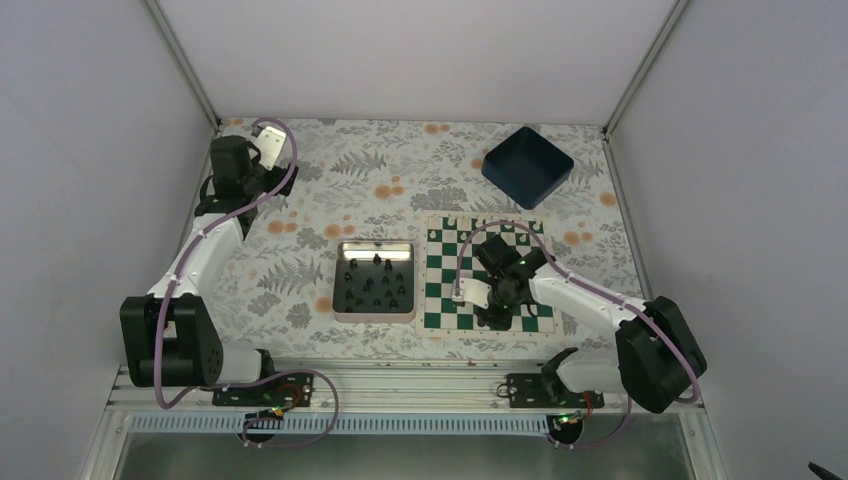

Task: Set up the chess pieces on the board
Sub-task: Place the chess piece on the chessboard.

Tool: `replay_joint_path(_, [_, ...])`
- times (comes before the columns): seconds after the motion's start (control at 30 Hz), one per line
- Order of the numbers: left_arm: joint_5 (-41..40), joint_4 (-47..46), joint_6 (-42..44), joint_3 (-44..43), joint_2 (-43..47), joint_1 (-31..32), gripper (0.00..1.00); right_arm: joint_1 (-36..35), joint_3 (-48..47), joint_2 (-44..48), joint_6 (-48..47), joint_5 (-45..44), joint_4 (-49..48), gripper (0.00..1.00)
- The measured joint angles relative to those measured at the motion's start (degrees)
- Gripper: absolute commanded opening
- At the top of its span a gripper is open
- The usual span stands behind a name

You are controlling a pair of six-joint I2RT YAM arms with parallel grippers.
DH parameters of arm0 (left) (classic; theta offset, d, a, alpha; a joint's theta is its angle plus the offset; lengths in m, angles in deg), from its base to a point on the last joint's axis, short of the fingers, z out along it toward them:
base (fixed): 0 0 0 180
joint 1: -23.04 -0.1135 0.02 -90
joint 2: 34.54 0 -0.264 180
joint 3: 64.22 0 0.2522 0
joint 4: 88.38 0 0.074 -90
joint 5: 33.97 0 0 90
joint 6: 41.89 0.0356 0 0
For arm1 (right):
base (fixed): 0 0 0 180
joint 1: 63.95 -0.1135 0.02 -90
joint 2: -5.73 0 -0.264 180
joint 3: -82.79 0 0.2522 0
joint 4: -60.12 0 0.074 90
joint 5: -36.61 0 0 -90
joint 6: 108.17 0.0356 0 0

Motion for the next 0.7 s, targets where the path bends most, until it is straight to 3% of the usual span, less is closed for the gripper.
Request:
replay_joint_path(0.17, [0.0,0.0,0.04,0.02,0.0,0.0,1.0,-0.07,0.0,-0.37,0.02,-0.02,-0.87,0.05])
replay_joint_path(0.47, [0.02,0.0,0.11,0.02,-0.26,0.0,1.0,-0.09,0.26,-0.2,0.02,-0.61,-1.33,0.22])
replay_joint_path(0.6, [0.02,0.0,0.24,0.02,-0.59,0.0,1.0,-0.09,0.26,-0.09,0.17,-0.7,-0.83,0.42])
replay_joint_path(0.7, [0.02,0.0,0.26,0.02,-0.72,0.0,1.0,-0.17,0.07,-0.07,0.15,-0.72,0.31,0.51])
